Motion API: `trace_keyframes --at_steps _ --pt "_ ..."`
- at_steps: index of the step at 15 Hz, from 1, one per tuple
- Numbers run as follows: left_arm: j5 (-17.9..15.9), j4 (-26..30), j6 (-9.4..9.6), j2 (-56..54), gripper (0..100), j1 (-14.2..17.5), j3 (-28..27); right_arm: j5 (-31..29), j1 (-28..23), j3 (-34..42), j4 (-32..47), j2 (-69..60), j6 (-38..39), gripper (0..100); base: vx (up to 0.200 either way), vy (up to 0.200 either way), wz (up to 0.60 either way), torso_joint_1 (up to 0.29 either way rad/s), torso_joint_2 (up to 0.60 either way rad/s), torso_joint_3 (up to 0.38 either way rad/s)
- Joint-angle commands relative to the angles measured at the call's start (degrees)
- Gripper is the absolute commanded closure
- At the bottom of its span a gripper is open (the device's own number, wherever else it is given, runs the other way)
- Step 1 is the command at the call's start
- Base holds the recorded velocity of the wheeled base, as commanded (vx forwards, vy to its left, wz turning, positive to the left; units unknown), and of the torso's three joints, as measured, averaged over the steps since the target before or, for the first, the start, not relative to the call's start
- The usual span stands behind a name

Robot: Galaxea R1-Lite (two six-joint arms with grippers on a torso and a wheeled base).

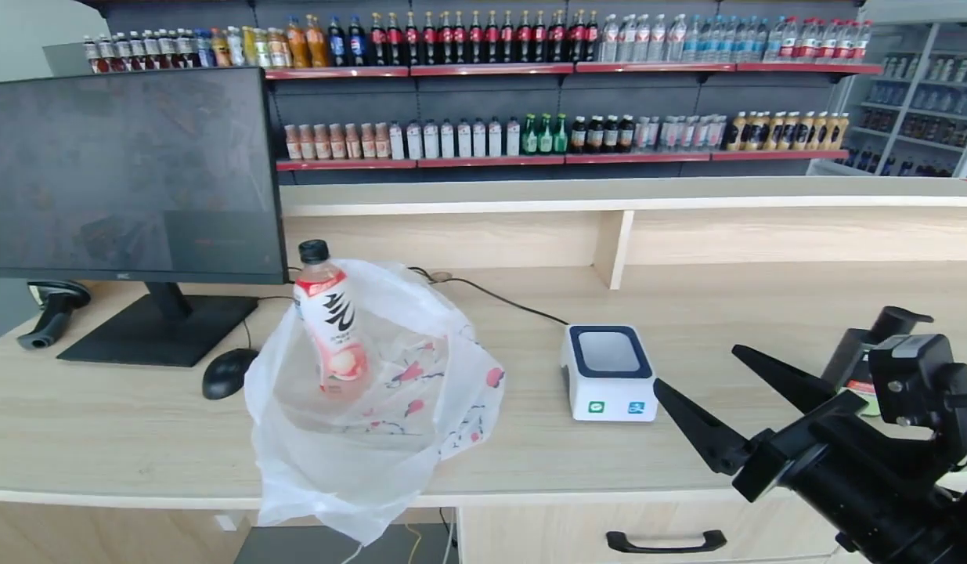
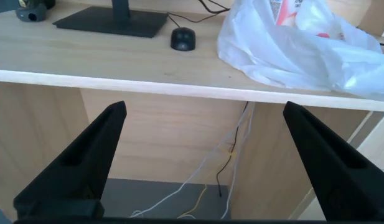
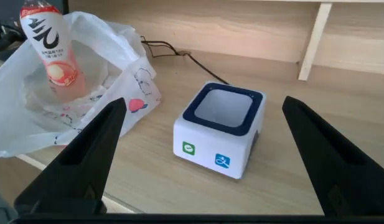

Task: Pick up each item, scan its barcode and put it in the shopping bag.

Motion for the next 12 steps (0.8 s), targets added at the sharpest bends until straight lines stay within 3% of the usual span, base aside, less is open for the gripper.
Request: trace_keyframes --at_steps 1,12 --pt "0.00 0.00 -0.01 -0.02 0 0.00 -0.01 -0.01 0.03 0.20 -0.08 -0.29 -0.02 0 0.000 -0.200 -0.60 0.002 0.00 0.002" --pt "0.00 0.00 -0.01 -0.02 0 0.00 -0.01 0.78 1.26 -0.06 -0.08 1.73 1.30 0 0.000 -0.200 0.00 0.003 0.00 0.003"
